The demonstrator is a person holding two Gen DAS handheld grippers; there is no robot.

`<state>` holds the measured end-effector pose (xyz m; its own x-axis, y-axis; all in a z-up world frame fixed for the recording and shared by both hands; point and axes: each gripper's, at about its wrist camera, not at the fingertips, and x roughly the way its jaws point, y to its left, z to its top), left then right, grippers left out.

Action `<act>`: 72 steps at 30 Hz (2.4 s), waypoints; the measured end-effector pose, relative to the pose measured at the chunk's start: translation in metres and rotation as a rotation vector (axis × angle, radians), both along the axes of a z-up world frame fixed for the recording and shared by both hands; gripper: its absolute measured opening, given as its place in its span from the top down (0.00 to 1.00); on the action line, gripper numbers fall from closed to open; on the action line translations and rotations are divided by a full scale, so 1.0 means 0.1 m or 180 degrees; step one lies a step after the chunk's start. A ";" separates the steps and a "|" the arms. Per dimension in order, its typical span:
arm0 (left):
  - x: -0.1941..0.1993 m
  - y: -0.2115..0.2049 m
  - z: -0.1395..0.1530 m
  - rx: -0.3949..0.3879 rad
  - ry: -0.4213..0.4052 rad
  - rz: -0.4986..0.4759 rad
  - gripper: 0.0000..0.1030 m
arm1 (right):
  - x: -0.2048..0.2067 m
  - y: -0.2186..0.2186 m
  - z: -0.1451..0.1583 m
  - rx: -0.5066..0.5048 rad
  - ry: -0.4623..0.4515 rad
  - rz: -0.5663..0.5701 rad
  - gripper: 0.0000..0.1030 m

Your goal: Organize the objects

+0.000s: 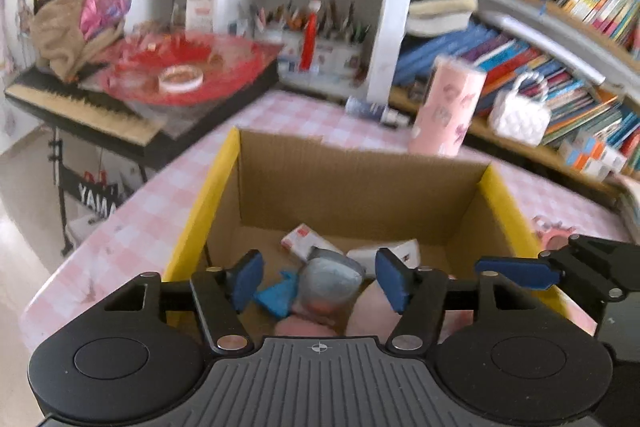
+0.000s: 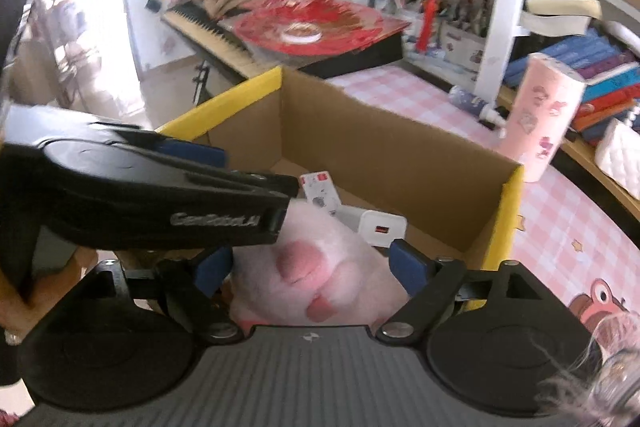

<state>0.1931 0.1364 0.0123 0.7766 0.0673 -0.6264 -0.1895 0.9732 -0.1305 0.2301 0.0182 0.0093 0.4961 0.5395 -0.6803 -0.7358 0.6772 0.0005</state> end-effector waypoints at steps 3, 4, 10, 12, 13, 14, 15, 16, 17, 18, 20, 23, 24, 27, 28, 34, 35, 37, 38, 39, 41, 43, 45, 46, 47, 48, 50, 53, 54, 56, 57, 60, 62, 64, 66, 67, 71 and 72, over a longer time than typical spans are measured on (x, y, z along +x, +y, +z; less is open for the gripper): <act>-0.12 -0.06 0.15 -0.0004 -0.0177 -0.0085 0.34 | -0.12 -0.11 0.13 0.0128 -0.0105 -0.0151 0.14; -0.18 -0.08 0.21 0.0006 -0.0250 -0.0095 0.33 | -0.17 -0.15 0.18 0.0163 -0.0144 -0.0217 0.14; -0.58 -0.19 0.52 0.0054 -0.0678 -0.0159 0.18 | -0.53 -0.39 0.43 0.0338 -0.0369 -0.0563 0.13; -0.74 -0.21 0.59 0.0042 -0.0769 -0.0180 0.16 | -0.66 -0.46 0.48 0.0389 -0.0403 -0.0717 0.13; -0.81 -0.22 0.61 0.0040 -0.0796 -0.0188 0.15 | -0.73 -0.50 0.50 0.0414 -0.0416 -0.0802 0.13; -0.88 -0.23 0.63 0.0038 -0.0815 -0.0189 0.13 | -0.81 -0.54 0.52 0.0434 -0.0429 -0.0887 0.13; -0.97 -0.23 0.63 0.0036 -0.0833 -0.0195 0.13 | -0.89 -0.58 0.52 0.0444 -0.0442 -0.0965 0.13; -1.04 -0.24 0.63 0.0038 -0.0841 -0.0207 0.13 | -0.97 -0.60 0.52 0.0445 -0.0457 -0.1053 0.13; -1.12 -0.25 0.63 0.0046 -0.0836 -0.0217 0.13 | -1.05 -0.63 0.52 0.0444 -0.0466 -0.1134 0.13; -1.19 -0.24 0.62 0.0054 -0.0823 -0.0219 0.12 | -1.13 -0.66 0.51 0.0444 -0.0469 -0.1214 0.13; -1.33 -0.26 0.58 0.0074 -0.0788 -0.0222 0.10 | -1.29 -0.71 0.48 0.0439 -0.0452 -0.1343 0.13; -1.53 -0.33 0.50 0.0169 -0.0729 -0.0200 0.08 | -1.55 -0.81 0.42 0.0425 -0.0401 -0.1583 0.11; -1.61 -0.37 0.47 0.0251 -0.0709 -0.0192 0.07 | -1.63 -0.85 0.40 0.0423 -0.0390 -0.1670 0.10; -1.77 -0.52 0.36 0.0445 -0.0583 -0.0213 0.06 | -1.90 -0.96 0.32 0.0377 -0.0413 -0.1981 0.08; -1.83 -0.56 0.32 0.0441 -0.0550 -0.0256 0.06 | -1.99 -1.01 0.28 0.0354 -0.0425 -0.2078 0.07; -2.08 -0.73 0.16 0.0456 -0.0368 -0.0465 0.05 | -2.47 -1.24 0.04 0.0178 -0.0397 -0.2665 0.03; -2.10 -0.76 0.15 0.0493 -0.0339 -0.0491 0.05 | -2.51 -1.27 0.01 0.0154 -0.0391 -0.2728 0.03; -2.15 -0.82 0.11 0.0573 -0.0302 -0.0528 0.04 | -2.58 -1.35 -0.03 0.0097 -0.0371 -0.2866 0.02; -2.17 -0.85 0.10 0.0607 -0.0288 -0.0554 0.03 | -2.60 -1.39 -0.04 0.0085 -0.0361 -0.2939 0.02; -2.19 -0.88 0.09 0.0624 -0.0279 -0.0583 0.02 | -2.62 -1.43 -0.05 0.0088 -0.0355 -0.3004 0.02; -2.21 -0.93 0.07 0.0649 -0.0244 -0.0655 0.02 | -2.65 -1.49 -0.05 0.0080 -0.0362 -0.3092 0.00; -2.23 -0.99 0.05 0.0657 -0.0209 -0.0717 0.01 | -2.69 -1.51 -0.05 0.0044 -0.0406 -0.3130 0.00; -2.23 -1.05 0.04 0.0670 -0.0184 -0.0741 0.01 | -2.71 -1.52 -0.04 0.0008 -0.0450 -0.3113 0.00; -2.24 -1.07 0.03 0.0674 -0.0188 -0.0740 0.01 | -2.72 -1.52 -0.03 -0.0011 -0.0460 -0.3105 0.00; -2.24 -1.09 0.03 0.0677 -0.0189 -0.0734 0.01 | -2.73 -1.52 -0.03 -0.0040 -0.0477 -0.3124 0.00; -2.24 -1.10 0.03 0.0669 -0.0190 -0.0719 0.01 | -2.74 -1.54 -0.03 -0.0058 -0.0487 -0.3128 0.00; -2.25 -1.12 0.02 0.0637 -0.0179 -0.0702 0.01 | -2.76 -1.57 -0.03 -0.0079 -0.0465 -0.3125 0.00; -2.26 -1.15 0.00 0.0675 -0.0152 -0.0680 0.01 | -2.78 -1.58 -0.05 -0.0102 -0.0443 -0.3161 0.00; -2.26 -1.16 0.00 0.0702 -0.0142 -0.0660 0.01 | -2.78 -1.59 -0.05 -0.0110 -0.0445 -0.3167 0.00; -2.26 -1.18 -0.01 0.0739 -0.0119 -0.0606 0.01 | -2.78 -1.58 -0.05 -0.0123 -0.0440 -0.3171 0.00; -2.26 -1.19 -0.01 0.0751 -0.0104 -0.0583 0.01 | -2.78 -1.58 -0.05 -0.0133 -0.0434 -0.3176 0.00; -2.27 -1.23 -0.03 0.0796 -0.0065 -0.0534 0.01 | -2.78 -1.58 -0.07 -0.0166 -0.0396 -0.3202 0.00; -2.27 -1.24 -0.02 0.0801 -0.0041 -0.0513 0.01 | -2.78 -1.58 -0.07 -0.0183 -0.0378 -0.3227 0.00; -2.29 -1.25 -0.02 0.0813 -0.0040 -0.0500 0.01 | -2.79 -1.58 -0.07 -0.0190 -0.0373 -0.3249 0.00; -2.30 -1.26 -0.02 0.0827 -0.0040 -0.0489 0.01 | -2.80 -1.58 -0.07 -0.0195 -0.0375 -0.3265 0.00; -2.30 -1.26 -0.03 0.0828 -0.0034 -0.0488 0.01 | -2.80 -1.59 -0.08 -0.0197 -0.0370 -0.3270 0.00; -2.30 -1.27 -0.04 0.0843 -0.0008 -0.0482 0.01 | -2.80 -1.59 -0.09 -0.0212 -0.0342 -0.3285 0.00; -2.31 -1.28 -0.04 0.0851 -0.0002 -0.0478 0.01 | -2.81 -1.59 -0.10 -0.0213 -0.0334 -0.3288 0.00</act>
